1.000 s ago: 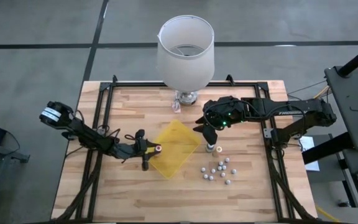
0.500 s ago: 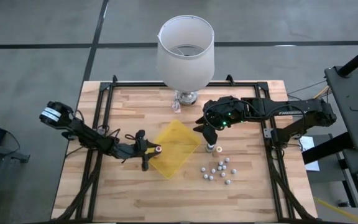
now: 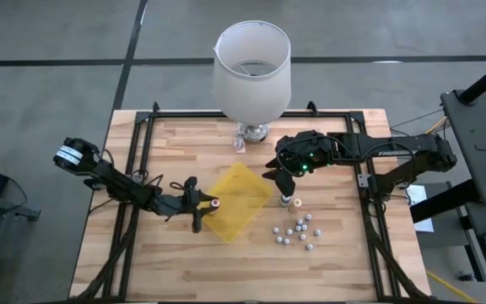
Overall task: Pick & Place food coloring
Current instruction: Put the large orange food coloring bottle into the yellow bin
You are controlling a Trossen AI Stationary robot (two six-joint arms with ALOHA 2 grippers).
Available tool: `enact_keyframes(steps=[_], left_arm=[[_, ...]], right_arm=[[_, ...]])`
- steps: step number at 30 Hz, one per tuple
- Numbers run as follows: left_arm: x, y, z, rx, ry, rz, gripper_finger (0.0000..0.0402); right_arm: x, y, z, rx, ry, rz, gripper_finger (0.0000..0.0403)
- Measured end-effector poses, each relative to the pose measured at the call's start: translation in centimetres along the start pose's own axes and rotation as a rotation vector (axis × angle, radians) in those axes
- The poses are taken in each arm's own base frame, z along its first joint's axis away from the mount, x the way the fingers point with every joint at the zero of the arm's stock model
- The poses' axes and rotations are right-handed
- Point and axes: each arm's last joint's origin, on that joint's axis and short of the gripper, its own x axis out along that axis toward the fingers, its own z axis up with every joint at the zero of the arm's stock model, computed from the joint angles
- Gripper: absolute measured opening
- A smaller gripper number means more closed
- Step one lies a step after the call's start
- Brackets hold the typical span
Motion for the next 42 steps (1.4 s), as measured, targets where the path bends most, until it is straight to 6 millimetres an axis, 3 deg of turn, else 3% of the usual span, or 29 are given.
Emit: enact_keyframes(steps=[19, 30, 42], left_arm=[[-0.01, 0.04, -0.13, 0.008, 0.013, 0.004, 0.0111], [-0.01, 0.04, -0.20, 0.011, 0.020, 0.002, 0.0170], [-0.27, 0.10, 0.20, 0.021, 0.003, -0.001, 0.0174]], right_arm=[[0.00, 0.01, -0.01, 0.003, 0.000, 0.001, 0.0182], [0.00, 0.00, 0.00, 0.004, 0.000, 0.000, 0.0182], [0.00, 0.00, -0.01, 0.003, 0.001, 0.000, 0.0182]])
